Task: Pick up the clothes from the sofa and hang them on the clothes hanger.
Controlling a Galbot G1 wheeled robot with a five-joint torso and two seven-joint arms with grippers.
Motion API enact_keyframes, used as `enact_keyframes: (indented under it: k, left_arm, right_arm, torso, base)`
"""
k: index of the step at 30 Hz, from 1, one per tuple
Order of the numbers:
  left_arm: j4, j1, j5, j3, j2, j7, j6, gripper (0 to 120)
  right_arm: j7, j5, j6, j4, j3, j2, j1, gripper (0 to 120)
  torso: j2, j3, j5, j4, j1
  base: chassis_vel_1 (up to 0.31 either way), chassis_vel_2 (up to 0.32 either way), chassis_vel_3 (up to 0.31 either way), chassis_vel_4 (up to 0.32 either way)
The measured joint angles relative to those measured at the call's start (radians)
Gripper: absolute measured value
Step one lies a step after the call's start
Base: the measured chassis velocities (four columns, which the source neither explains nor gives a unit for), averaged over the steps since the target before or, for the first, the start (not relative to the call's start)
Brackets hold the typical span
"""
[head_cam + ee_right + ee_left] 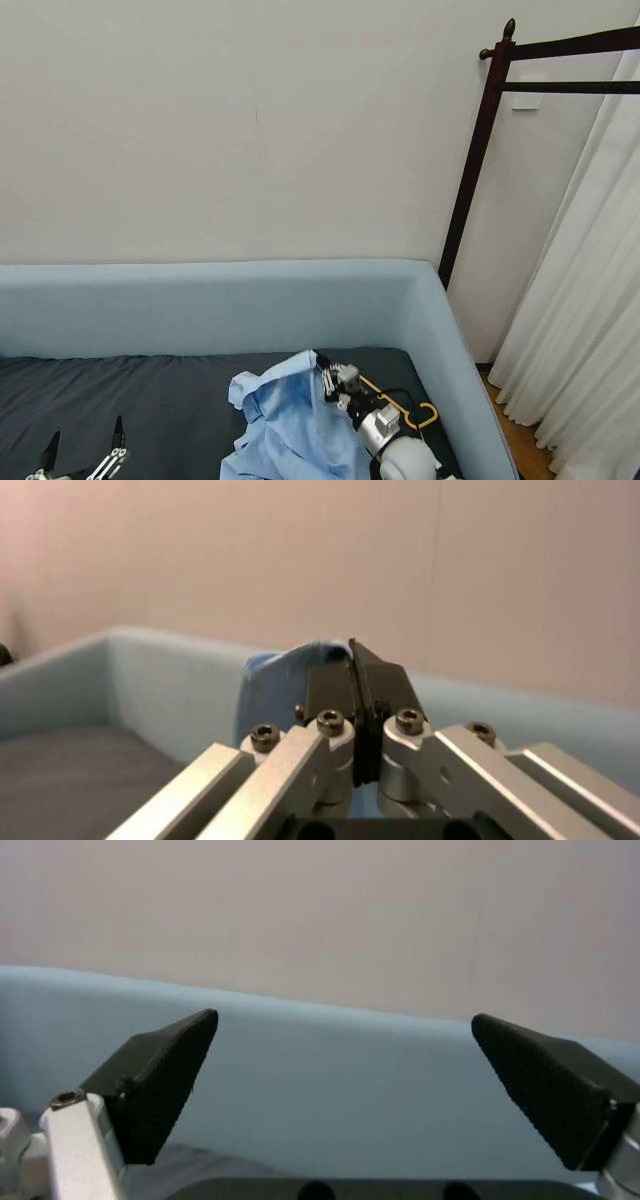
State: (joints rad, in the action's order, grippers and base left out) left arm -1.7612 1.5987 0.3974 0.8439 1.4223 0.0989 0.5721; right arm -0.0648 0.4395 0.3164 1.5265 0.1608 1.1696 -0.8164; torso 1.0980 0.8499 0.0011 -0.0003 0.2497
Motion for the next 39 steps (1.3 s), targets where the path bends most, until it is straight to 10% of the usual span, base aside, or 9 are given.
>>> enact_keyframes:
  k: [14, 39]
  left_arm:
    - [0.063, -0.103, 0.051, -0.165, 0.028, 0.356, 0.136, 100]
    - [0.197, -0.206, -0.237, -0.261, 0.052, 0.272, 0.171, 95]
  right_arm:
    - [0.078, 0.216, -0.121, 0.346, 0.141, -0.109, 0.303, 0]
    - [0.112, 0.283, -0.158, 0.354, 0.143, -0.067, 0.469, 0]
  torso:
    - [0.0, 0.0, 0.0, -0.0001, 0.0]
    - [0.0, 0.0, -0.0001, -0.0001, 0.0]
  base:
    - [0.0, 0.0, 0.0, 0.0]
    - [0.0, 0.0, 0.0, 0.0]
